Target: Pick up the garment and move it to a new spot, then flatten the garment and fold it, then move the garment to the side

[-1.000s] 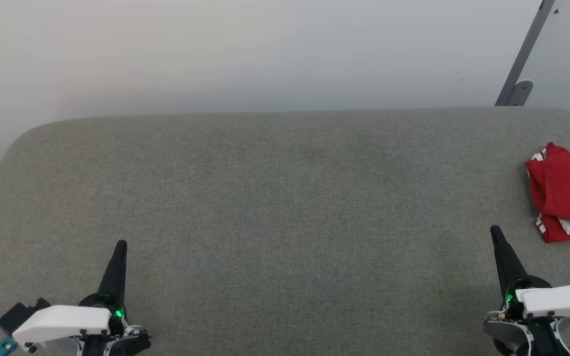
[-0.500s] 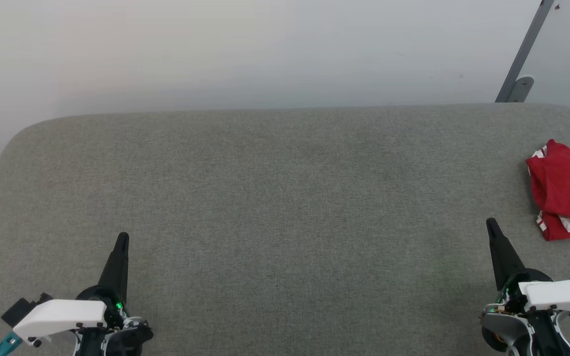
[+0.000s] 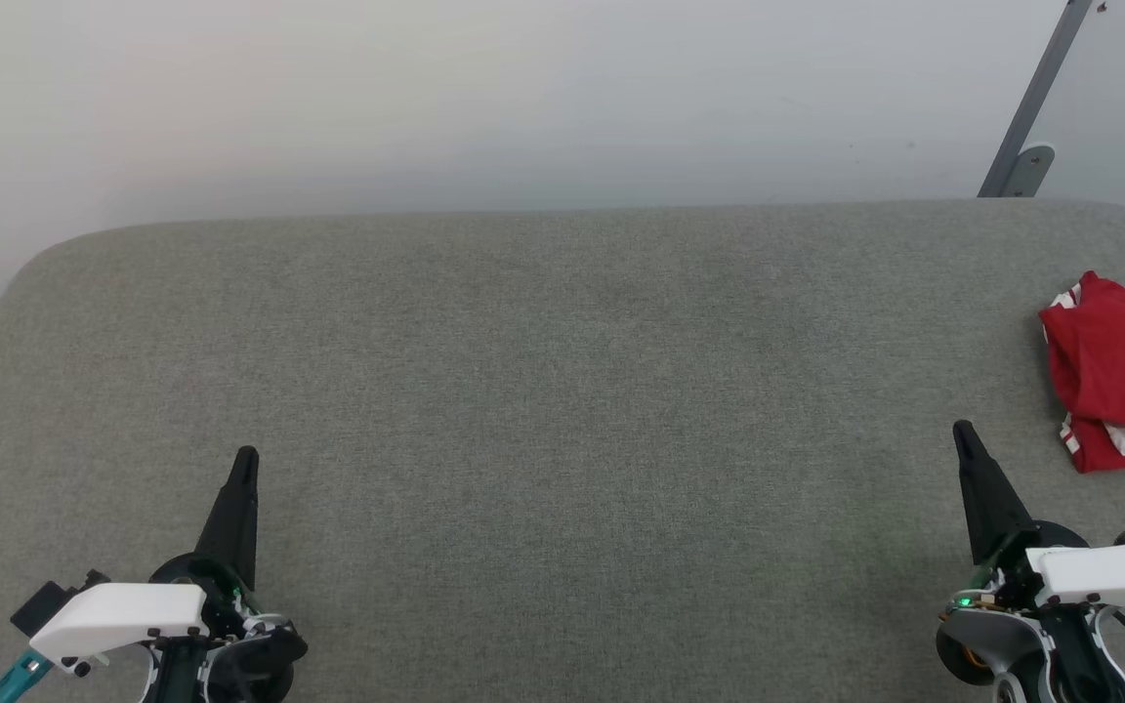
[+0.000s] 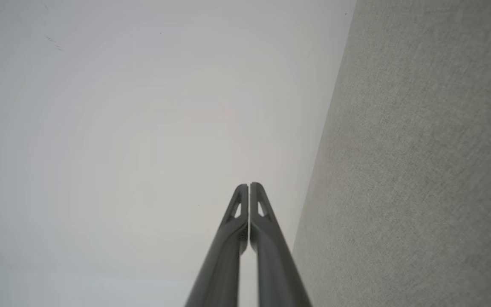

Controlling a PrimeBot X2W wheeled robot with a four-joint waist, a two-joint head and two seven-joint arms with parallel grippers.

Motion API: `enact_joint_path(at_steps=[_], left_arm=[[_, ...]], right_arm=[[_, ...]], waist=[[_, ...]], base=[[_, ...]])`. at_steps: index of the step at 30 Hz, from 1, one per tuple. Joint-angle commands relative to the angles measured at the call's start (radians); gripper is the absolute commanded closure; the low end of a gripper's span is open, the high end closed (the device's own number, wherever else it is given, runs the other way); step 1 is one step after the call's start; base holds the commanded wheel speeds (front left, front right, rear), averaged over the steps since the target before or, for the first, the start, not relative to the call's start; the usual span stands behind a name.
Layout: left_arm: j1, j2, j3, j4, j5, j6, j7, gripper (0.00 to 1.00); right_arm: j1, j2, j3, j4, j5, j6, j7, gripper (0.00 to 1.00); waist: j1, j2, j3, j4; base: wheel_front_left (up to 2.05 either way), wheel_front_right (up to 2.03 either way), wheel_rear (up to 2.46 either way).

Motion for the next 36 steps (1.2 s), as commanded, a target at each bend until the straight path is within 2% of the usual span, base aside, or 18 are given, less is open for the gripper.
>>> enact_joint_path(at_steps=[1,36], left_arm=[[-0.013,0.002,0.002,0.000,-0.002,-0.005,0.002,1.00],[-0.013,0.002,0.002,0.000,-0.002,-0.005,0.002,1.00]], right_arm=[[-0.005,0.002,0.000,0.002,0.003,0.000,0.003,1.00],[-0.004,0.002,0.000,0.002,0.004,0.000,0.003,1.00]], waist=[[0.0000,-0.0001,0.000,0.000],[0.0000,-0.0001,0.000,0.000]], base=[[0.00,0.00,0.00],[0.00,0.00,0.00]])
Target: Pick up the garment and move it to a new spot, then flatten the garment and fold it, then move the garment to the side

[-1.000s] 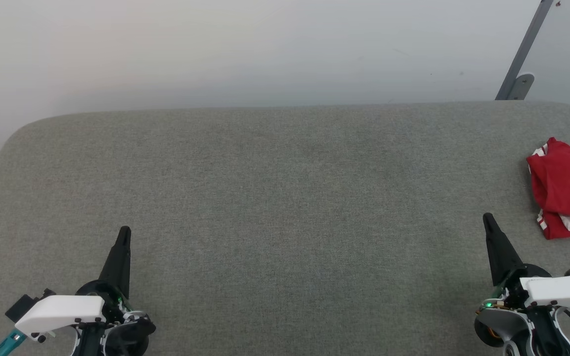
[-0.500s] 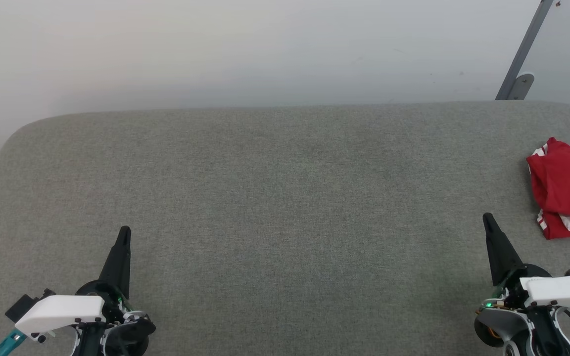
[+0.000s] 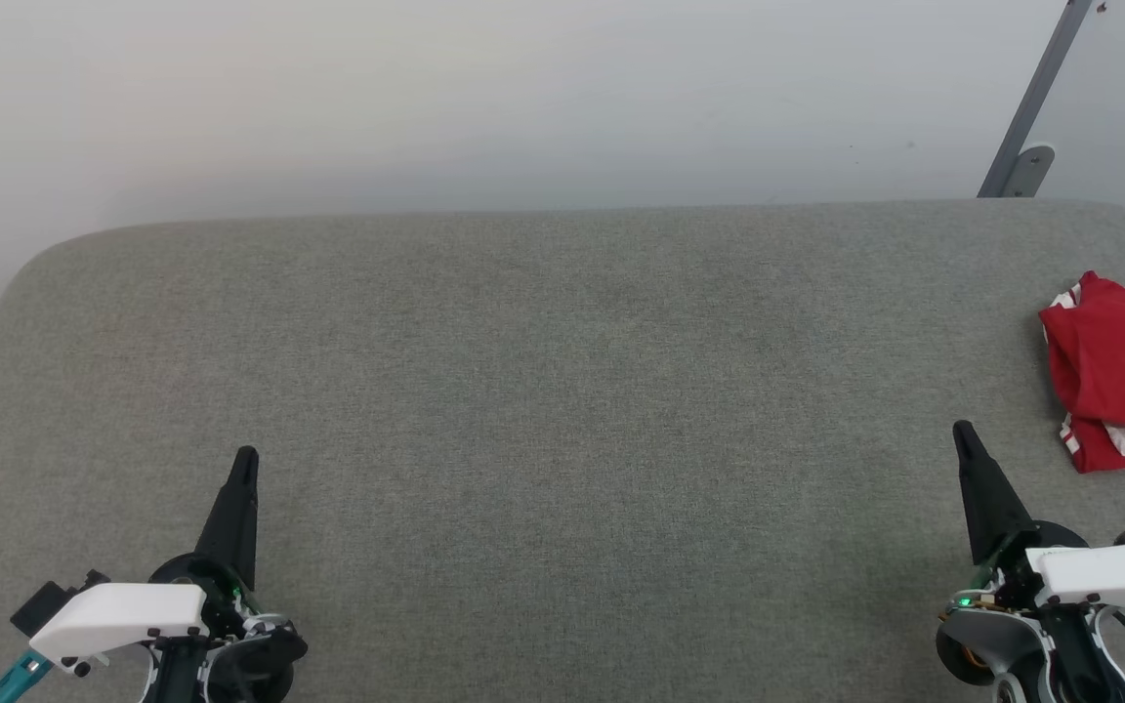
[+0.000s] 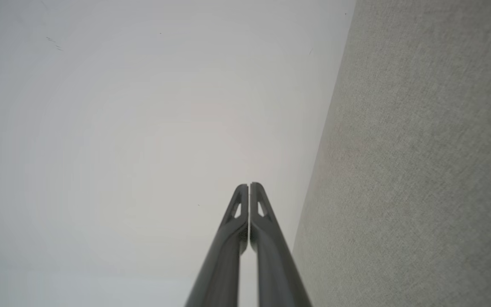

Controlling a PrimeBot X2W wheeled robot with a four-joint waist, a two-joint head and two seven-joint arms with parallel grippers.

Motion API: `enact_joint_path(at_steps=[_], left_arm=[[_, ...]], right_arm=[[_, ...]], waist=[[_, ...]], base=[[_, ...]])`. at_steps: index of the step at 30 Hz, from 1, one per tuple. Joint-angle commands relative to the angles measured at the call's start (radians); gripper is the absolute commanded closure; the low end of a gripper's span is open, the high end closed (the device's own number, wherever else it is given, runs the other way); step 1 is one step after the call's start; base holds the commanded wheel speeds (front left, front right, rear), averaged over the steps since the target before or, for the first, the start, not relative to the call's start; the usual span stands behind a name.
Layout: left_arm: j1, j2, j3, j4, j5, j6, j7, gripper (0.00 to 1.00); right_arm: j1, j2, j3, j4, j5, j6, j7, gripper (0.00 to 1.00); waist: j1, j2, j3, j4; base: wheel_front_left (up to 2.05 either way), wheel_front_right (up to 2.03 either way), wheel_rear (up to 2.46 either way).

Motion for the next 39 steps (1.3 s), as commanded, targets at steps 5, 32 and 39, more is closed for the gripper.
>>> enact_joint_path(at_steps=[5,32,39], left_arm=[[-0.013,0.002,0.002,-0.001,-0.002,-0.005,0.002,1.00],[-0.013,0.002,0.002,-0.001,-0.002,-0.005,0.002,1.00],[-0.013,0.002,0.002,-0.001,-0.002,-0.005,0.002,1.00]], right_arm=[[-0.004,0.002,0.001,0.002,0.004,0.000,0.003,1.00],[-0.004,0.002,0.001,0.002,0.004,0.000,0.003,1.00],[-0.004,0.002,0.001,0.002,0.004,0.000,0.003,1.00]], waist=[[0.0000,0.0000,0.000,0.000],[0.0000,0.0000,0.000,0.000],[0.0000,0.0000,0.000,0.000]], base=[[0.00,0.00,0.00],[0.00,0.00,0.00],[0.00,0.00,0.00]])
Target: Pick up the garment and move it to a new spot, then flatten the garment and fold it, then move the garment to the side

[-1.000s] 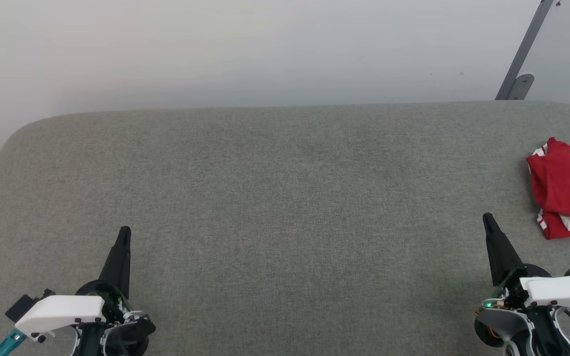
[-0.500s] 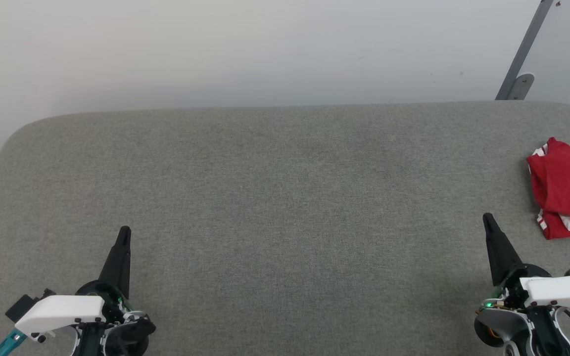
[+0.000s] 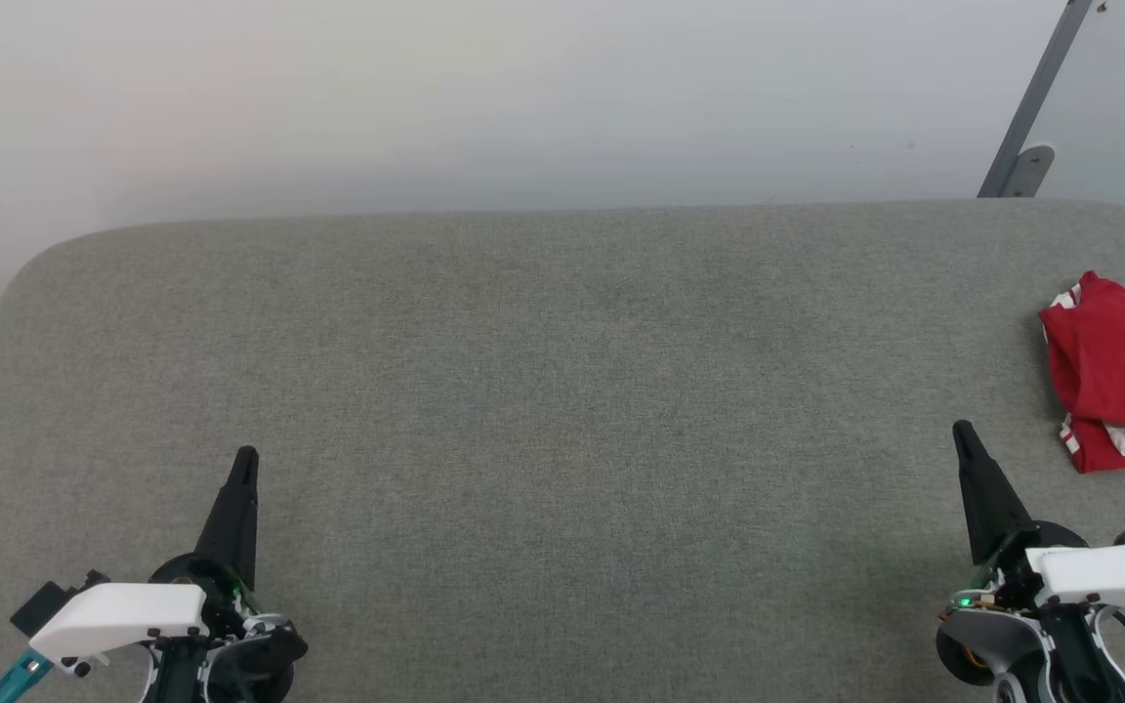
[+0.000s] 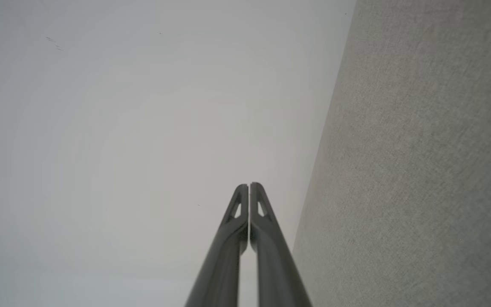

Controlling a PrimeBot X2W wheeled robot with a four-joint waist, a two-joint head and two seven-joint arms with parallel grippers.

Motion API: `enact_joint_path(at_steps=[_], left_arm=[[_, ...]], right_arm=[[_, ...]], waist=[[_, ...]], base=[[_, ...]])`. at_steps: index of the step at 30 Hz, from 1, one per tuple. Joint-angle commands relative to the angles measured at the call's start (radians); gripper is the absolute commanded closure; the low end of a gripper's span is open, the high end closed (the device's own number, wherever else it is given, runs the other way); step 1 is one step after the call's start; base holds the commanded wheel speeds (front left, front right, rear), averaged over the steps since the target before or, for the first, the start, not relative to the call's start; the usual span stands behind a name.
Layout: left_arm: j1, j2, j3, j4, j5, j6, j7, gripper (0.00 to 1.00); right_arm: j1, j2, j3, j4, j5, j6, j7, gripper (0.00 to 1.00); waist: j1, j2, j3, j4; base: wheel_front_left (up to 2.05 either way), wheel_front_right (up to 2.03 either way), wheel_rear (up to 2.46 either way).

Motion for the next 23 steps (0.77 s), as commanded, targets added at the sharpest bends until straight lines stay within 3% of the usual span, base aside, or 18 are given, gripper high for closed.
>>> enact_joint_path(at_steps=[1,23], left_arm=[[-0.013,0.002,0.002,-0.001,-0.002,-0.005,0.002,1.00],[-0.013,0.002,0.002,-0.001,-0.002,-0.005,0.002,1.00]], right_arm=[[-0.004,0.002,0.000,0.002,0.004,0.000,0.003,1.00],[-0.004,0.002,0.000,0.002,0.004,0.000,0.003,1.00]], waist=[[0.0000,0.0000,0.000,0.000],[0.0000,0.0000,0.000,0.000]], base=[[0.00,0.00,0.00],[0.00,0.00,0.00]])
